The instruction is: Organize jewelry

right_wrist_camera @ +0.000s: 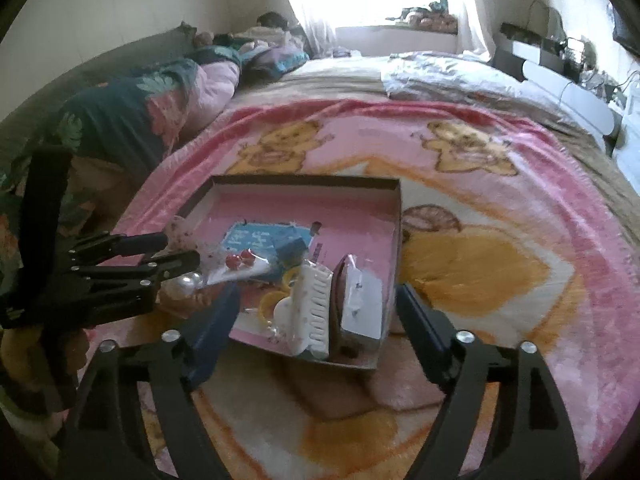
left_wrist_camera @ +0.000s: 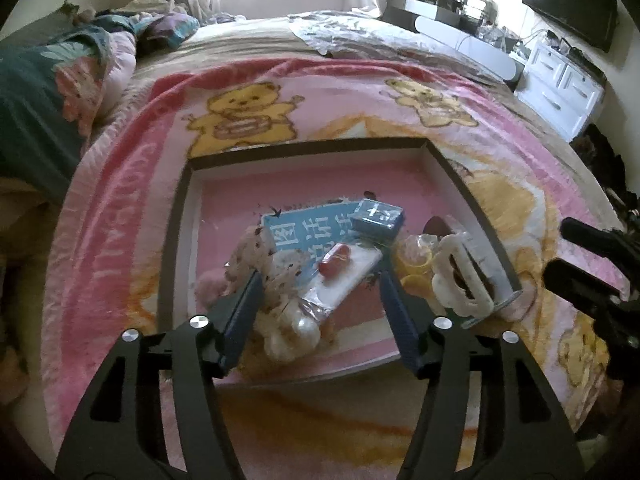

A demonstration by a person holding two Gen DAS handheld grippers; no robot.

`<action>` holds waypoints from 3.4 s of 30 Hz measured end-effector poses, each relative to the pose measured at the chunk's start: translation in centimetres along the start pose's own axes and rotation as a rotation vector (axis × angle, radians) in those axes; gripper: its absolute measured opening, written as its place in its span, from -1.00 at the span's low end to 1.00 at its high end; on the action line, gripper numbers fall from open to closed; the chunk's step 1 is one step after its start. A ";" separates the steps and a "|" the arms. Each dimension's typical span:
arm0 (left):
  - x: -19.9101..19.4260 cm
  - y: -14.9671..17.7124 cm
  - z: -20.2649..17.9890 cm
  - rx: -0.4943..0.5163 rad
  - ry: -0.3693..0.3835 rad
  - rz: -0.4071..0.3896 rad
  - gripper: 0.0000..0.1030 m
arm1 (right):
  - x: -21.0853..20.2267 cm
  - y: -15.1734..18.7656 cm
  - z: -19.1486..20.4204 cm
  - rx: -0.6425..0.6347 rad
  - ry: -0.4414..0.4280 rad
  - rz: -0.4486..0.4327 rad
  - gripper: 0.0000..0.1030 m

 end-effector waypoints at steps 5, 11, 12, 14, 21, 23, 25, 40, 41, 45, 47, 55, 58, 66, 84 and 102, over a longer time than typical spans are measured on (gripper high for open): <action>-3.1 0.2 0.0 -0.010 -0.019 -0.041 0.32 | -3.2 0.1 0.8 -0.016 0.003 -0.048 0.68; -7.1 1.2 -0.3 -0.019 -0.043 -0.087 0.62 | -6.7 0.9 2.0 -0.022 -0.002 -0.103 0.89; -7.8 1.6 -0.4 -0.019 -0.049 -0.091 0.65 | -7.2 1.1 2.2 -0.023 -0.003 -0.107 0.89; -9.0 2.1 -0.6 -0.023 -0.054 -0.098 0.74 | -8.1 1.5 2.6 -0.025 -0.005 -0.114 0.89; -12.6 4.7 -1.1 -0.040 -0.075 -0.133 0.82 | -11.1 3.1 3.8 -0.039 -0.019 -0.142 0.89; -13.3 5.4 -1.1 -0.050 -0.079 -0.140 0.82 | -11.7 3.5 4.2 -0.044 -0.022 -0.147 0.89; -14.0 6.2 -1.1 -0.059 -0.082 -0.145 0.82 | -12.4 4.1 4.5 -0.050 -0.025 -0.152 0.89; -17.9 11.1 -2.1 -0.098 -0.101 -0.182 0.82 | -15.4 8.7 5.3 -0.049 -0.035 -0.172 0.92; -18.0 11.3 -2.1 -0.099 -0.100 -0.183 0.82 | -15.5 9.0 5.3 -0.050 -0.036 -0.169 0.92; -18.5 12.4 -2.8 -0.093 -0.098 -0.189 0.82 | -15.8 10.4 5.5 -0.057 -0.035 -0.163 0.92; -18.6 12.8 -3.0 -0.092 -0.097 -0.189 0.82 | -15.9 10.9 5.5 -0.056 -0.037 -0.158 0.92; -18.5 14.8 -3.6 -0.100 -0.093 -0.183 0.82 | -16.1 12.4 5.3 -0.045 -0.038 -0.151 0.92; -18.3 15.4 -3.7 -0.099 -0.091 -0.180 0.82 | -16.2 13.0 5.1 -0.041 -0.036 -0.149 0.92; -18.1 16.6 -3.8 -0.102 -0.088 -0.199 0.82 | -16.5 14.1 4.4 -0.029 -0.039 -0.168 0.92; -16.9 18.4 -5.0 -0.085 -0.056 -0.222 0.82 | -16.4 16.6 3.5 -0.041 -0.039 -0.240 0.92; -13.3 19.1 -3.9 -0.138 -0.065 -0.136 0.82 | -11.4 16.7 2.7 0.007 -0.013 -0.110 0.92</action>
Point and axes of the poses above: each gripper's, at about its wrist camera, not at the fingertips, and x roughly the way its jaws point, z to its left, y to its underside, the point moved 2 cm from there along x, roughly the way its jaws point, and after that the axes turned 11 degrees about x, right-handed, at the moved point
